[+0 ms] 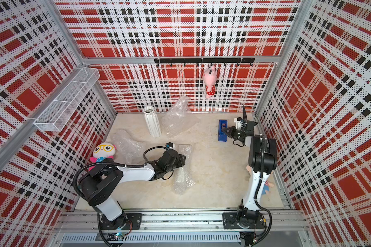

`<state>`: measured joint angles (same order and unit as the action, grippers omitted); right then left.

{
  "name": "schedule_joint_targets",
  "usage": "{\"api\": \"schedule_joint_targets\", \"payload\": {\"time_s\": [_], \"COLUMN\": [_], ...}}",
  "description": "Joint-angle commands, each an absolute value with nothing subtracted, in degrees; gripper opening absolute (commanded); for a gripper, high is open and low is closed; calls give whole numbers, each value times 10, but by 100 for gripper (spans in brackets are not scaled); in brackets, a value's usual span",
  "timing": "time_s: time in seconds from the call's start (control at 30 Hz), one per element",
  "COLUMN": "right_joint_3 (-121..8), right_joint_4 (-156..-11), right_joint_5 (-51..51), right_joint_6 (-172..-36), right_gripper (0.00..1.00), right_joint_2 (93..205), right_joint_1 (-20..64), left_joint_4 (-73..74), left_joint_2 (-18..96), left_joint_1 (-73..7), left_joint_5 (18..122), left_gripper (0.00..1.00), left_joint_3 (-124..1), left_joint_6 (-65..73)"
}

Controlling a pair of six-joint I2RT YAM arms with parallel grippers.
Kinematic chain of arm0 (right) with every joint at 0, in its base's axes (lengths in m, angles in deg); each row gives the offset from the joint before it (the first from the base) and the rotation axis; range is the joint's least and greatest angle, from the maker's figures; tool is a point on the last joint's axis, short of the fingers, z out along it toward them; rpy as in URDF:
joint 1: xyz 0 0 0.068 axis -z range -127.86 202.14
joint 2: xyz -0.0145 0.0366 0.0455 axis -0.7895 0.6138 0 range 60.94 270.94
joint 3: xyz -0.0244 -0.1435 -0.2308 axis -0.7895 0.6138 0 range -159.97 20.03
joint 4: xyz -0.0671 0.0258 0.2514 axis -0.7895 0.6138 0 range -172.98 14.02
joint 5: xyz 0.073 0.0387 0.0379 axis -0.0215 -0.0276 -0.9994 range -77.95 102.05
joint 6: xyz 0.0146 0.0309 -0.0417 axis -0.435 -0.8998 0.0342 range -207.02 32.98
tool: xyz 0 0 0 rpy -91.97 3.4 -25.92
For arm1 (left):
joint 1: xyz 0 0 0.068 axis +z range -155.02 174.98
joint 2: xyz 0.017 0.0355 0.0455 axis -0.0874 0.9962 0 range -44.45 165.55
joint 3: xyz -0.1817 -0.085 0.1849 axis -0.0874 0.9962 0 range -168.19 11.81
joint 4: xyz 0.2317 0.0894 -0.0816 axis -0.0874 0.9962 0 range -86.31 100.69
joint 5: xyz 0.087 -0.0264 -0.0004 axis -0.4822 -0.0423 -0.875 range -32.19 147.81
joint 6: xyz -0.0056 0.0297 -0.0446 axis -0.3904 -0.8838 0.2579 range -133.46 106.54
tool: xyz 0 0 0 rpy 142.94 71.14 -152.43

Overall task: Wrap vases in bubble wrap
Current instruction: Tear off the tape using the Tape Cutter.

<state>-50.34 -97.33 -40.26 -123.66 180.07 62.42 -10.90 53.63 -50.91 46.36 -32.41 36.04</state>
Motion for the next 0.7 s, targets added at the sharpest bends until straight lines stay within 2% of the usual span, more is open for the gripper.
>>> {"api": "schedule_joint_targets", "payload": {"time_s": [0.0,0.33,0.67], "right_joint_3": [-476,-328,-218], "right_joint_4": [-1022,-1086,-1127], "right_joint_5": [-433,-389,-336], "right_joint_6": [-1267,-1286,-1285], "right_gripper": [2,0,0], "right_joint_2": [1742,1658,1634], "right_joint_1": [622,621,621], "left_joint_4": [-70,-75,-77], "left_joint_2": [542,544,550], "left_joint_1": [-508,-507,-505], "left_joint_5": [449,449,453], "left_gripper": [49,49,49], "left_joint_3": [-312,-309,-310], "left_joint_6": [357,358,355]}}
